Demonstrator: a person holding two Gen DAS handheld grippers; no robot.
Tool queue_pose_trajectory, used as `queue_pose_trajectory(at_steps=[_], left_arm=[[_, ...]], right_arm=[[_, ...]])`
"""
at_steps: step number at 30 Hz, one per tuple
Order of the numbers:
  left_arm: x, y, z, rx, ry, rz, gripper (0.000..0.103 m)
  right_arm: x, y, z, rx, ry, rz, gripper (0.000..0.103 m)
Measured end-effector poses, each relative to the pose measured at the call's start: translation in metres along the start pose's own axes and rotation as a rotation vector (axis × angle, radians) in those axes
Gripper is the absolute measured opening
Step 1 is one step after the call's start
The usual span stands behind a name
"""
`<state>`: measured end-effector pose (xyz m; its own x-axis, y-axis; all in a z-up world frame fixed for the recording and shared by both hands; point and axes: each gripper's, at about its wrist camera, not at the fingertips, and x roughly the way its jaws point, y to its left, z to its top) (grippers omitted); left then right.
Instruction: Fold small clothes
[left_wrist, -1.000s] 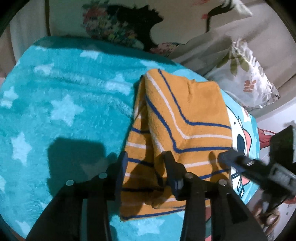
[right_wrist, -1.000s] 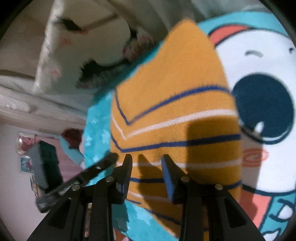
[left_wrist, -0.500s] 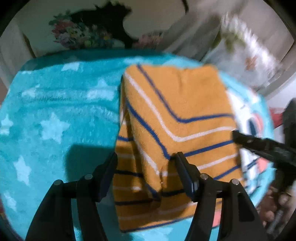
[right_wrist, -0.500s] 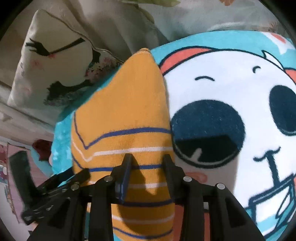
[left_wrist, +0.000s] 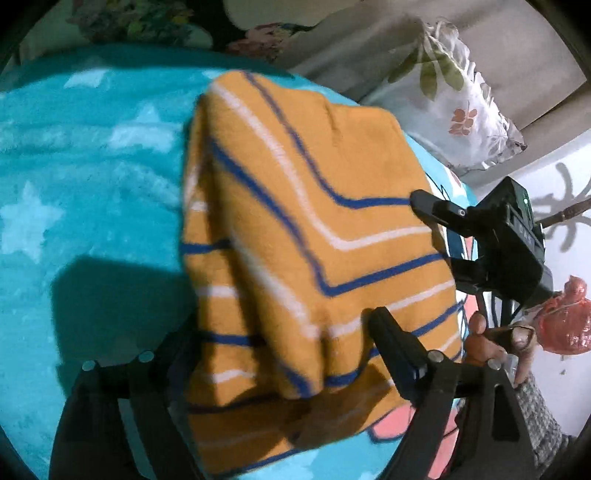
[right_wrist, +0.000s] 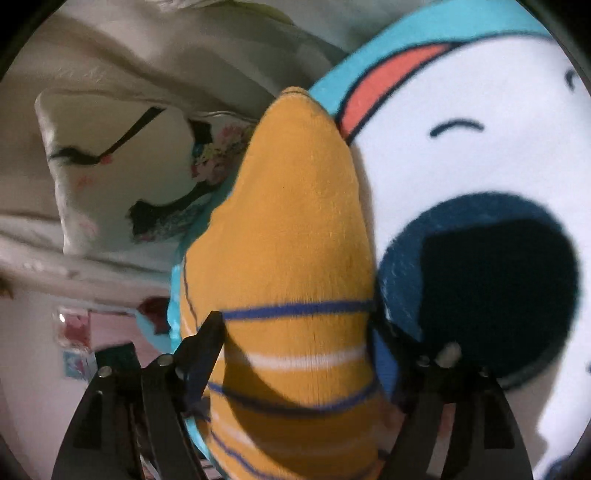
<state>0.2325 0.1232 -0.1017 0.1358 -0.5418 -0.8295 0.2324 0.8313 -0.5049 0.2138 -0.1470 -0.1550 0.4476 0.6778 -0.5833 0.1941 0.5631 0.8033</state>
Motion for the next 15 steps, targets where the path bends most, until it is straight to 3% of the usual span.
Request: queue_pose_trajectory(at_steps=[1,2,3,5,9,11,14,15], left_arm=[[0.0,-0.005,0.0,-0.025,-0.008,-0.023,0.086],[-0.002,-0.012,0.0,-0.04,-0.024,-0.033,0.086],[-0.005,-0.021,0.0,-0.042,-0.041,-0.036,0.086],[-0.006,-0.042,0.001,-0.032,-0.065,-0.063,0.086],[0.002,-0.082,0.004,-0.012,-0.068,-0.144,0.086],[0.012,-0.093,0.004,-0.012,-0.067,-0.101,0.083],[0.028,-0.082,0.002,-0.05,-0.029,0.11,0.067],[0.03,-0.072,0.0,-0.094,-0.019,0.119,0.067]], right_arm=[[0.0,-0.002,0.002,0.018,0.009,0.007,0.075],[-0.002,-0.004,0.003,0.039,0.032,0.032,0.057],[-0.005,-0.005,0.004,0.053,0.05,0.066,0.05],[-0.017,-0.001,0.007,0.04,0.059,0.084,0.043],[-0.056,0.024,0.01,-0.057,0.026,0.074,0.042],[-0.074,0.033,0.014,-0.113,-0.006,0.022,0.045],[-0.079,0.029,0.021,-0.165,0.018,-0.134,0.052],[-0.077,0.025,0.022,-0.173,0.029,-0.186,0.052]])
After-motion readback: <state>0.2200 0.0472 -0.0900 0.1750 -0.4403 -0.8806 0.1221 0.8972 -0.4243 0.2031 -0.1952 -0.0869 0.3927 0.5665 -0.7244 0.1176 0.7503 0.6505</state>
